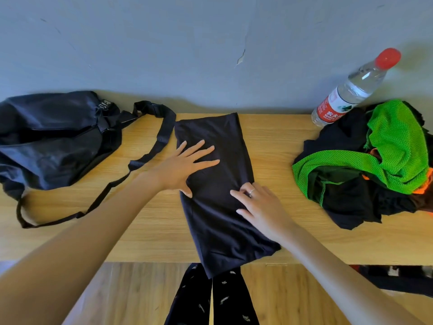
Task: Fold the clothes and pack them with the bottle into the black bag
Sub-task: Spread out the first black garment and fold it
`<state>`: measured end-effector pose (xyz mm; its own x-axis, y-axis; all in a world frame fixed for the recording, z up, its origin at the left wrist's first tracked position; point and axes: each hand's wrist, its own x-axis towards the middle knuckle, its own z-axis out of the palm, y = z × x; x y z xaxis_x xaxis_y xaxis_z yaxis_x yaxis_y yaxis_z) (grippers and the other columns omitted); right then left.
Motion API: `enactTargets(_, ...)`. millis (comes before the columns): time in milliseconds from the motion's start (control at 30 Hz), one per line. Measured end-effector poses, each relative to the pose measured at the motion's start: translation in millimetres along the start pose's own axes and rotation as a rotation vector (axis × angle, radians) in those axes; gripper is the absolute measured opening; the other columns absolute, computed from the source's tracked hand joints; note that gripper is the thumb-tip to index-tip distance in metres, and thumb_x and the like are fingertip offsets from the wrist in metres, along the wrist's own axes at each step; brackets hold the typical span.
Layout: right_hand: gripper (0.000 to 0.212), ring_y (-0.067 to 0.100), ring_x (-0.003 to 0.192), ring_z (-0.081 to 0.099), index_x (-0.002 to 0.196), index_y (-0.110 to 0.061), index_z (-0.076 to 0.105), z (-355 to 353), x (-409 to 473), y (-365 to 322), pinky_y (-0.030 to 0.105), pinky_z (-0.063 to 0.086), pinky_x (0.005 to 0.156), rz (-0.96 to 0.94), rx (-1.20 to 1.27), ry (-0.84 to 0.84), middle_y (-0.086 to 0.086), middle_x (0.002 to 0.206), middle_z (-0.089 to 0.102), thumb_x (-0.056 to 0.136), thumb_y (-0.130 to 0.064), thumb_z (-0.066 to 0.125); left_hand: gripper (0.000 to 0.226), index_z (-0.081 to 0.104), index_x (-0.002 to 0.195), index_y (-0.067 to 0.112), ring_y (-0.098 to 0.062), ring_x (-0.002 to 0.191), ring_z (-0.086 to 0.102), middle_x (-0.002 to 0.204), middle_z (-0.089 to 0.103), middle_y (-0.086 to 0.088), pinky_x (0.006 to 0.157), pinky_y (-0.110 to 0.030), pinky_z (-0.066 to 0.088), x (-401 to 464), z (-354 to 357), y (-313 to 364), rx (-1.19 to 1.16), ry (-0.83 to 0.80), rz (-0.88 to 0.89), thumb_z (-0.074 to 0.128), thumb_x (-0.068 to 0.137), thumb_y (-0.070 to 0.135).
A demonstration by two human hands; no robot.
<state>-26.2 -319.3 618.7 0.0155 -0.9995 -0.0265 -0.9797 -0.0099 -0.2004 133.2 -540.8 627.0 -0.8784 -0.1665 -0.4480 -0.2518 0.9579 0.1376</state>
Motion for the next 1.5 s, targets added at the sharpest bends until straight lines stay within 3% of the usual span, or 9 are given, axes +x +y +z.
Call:
enactTargets(100, 0.058, 0.025, 0.103, 0.052, 0.128, -0.015, 0.053, -7, 21, 15, 0.038, 0.048, 0.084, -0.002, 0.029, 0.034, 0.006, 0.116, 0.055, 0.076, -0.027, 0.075, 0.107, 0.000, 0.149, 0.036, -0.016, 0.142, -0.021, 0.156, -0.014, 0.006, 0.113, -0.039, -0.008, -9, 3, 7, -0.134, 0.133, -0.089, 0.071, 0.071, 0.055)
enactTargets(167, 0.072, 0.026, 0.126, 0.041, 0.141, -0.018, 0.041, -11, 39, 26, 0.040, 0.039, 0.103, 0.010, 0.055, -0.020, 0.007, 0.139, 0.045, 0.078, -0.031, 0.073, 0.104, -0.002, 0.149, 0.031, -0.021, 0.144, -0.015, 0.158, -0.010, -0.002, 0.116, -0.039, -0.002, -13, 6, 12, -0.187, 0.179, -0.202, 0.065, 0.075, 0.060)
enactTargets(267, 0.091, 0.020, 0.146, 0.002, 0.151, -0.029, 0.009, -13, 65, 42, 0.039, 0.003, 0.118, 0.039, 0.069, -0.210, -0.002, 0.159, 0.008, 0.082, -0.047, 0.065, 0.111, -0.011, 0.149, 0.027, -0.025, 0.144, -0.017, 0.157, -0.015, -0.008, 0.117, -0.043, -0.001, -10, 11, 14, -0.152, 0.092, -0.288, 0.061, 0.073, 0.066)
enactTargets(367, 0.093, 0.017, 0.146, -0.010, 0.150, -0.034, 0.000, -12, 76, 53, 0.040, -0.006, 0.118, 0.095, 0.026, -0.301, -0.008, 0.159, -0.006, 0.081, -0.059, 0.058, 0.116, -0.015, 0.147, 0.028, -0.025, 0.142, -0.024, 0.155, -0.023, -0.007, 0.116, -0.051, -0.004, -2, 13, 8, -0.124, 0.025, -0.271, 0.062, 0.071, 0.068)
enactTargets(600, 0.094, 0.019, 0.146, -0.010, 0.150, -0.034, -0.001, -11, 59, 63, 0.045, -0.007, 0.117, 0.219, 0.009, -0.270, -0.008, 0.159, -0.010, 0.080, -0.066, 0.053, 0.113, -0.015, 0.143, 0.038, -0.016, 0.137, -0.031, 0.155, -0.024, -0.001, 0.112, -0.056, -0.011, 23, 4, -14, -0.144, 0.059, -0.146, 0.066, 0.069, 0.067)
enactTargets(767, 0.083, 0.021, 0.145, 0.002, 0.150, -0.030, 0.018, -15, 65, 66, 0.042, 0.001, 0.117, 0.242, 0.127, -0.195, -0.005, 0.159, 0.007, 0.082, -0.056, 0.059, 0.096, 0.009, 0.150, 0.032, -0.015, 0.143, -0.018, 0.158, -0.006, 0.003, 0.115, -0.050, -0.006, 30, -5, -16, -0.290, 0.187, -0.126, 0.064, 0.076, 0.059)
enactTargets(933, 0.052, 0.023, 0.130, 0.038, 0.137, -0.017, 0.045, -23, 95, 82, 0.036, 0.033, 0.105, 0.454, 0.412, 0.099, 0.006, 0.139, 0.045, 0.090, -0.029, 0.060, 0.060, 0.039, 0.141, 0.016, -0.024, 0.138, 0.024, 0.146, 0.034, -0.009, 0.113, -0.041, 0.024, 42, -18, -19, -0.555, 0.541, -0.339, 0.064, 0.088, 0.027)
enactTargets(1100, 0.043, 0.028, 0.123, 0.041, 0.130, -0.013, 0.053, -20, 128, 105, 0.035, 0.035, 0.100, 0.663, 0.439, 0.213, 0.013, 0.128, 0.052, 0.090, -0.028, 0.061, 0.047, 0.048, 0.133, 0.011, -0.027, 0.129, 0.036, 0.133, 0.050, -0.011, 0.104, -0.042, 0.033, 71, -26, -39, -0.594, 0.645, -0.557, 0.061, 0.089, 0.020)
enactTargets(1500, 0.037, 0.029, 0.116, 0.036, 0.116, -0.016, 0.064, -9, 161, 125, 0.037, 0.029, 0.096, 0.725, 0.392, 0.188, 0.010, 0.121, 0.049, 0.084, -0.036, 0.067, 0.048, 0.054, 0.128, 0.018, -0.020, 0.117, 0.052, 0.119, 0.063, -0.004, 0.107, -0.034, 0.016, 103, -25, -63, -0.743, 0.628, -0.661, 0.068, 0.084, 0.033)
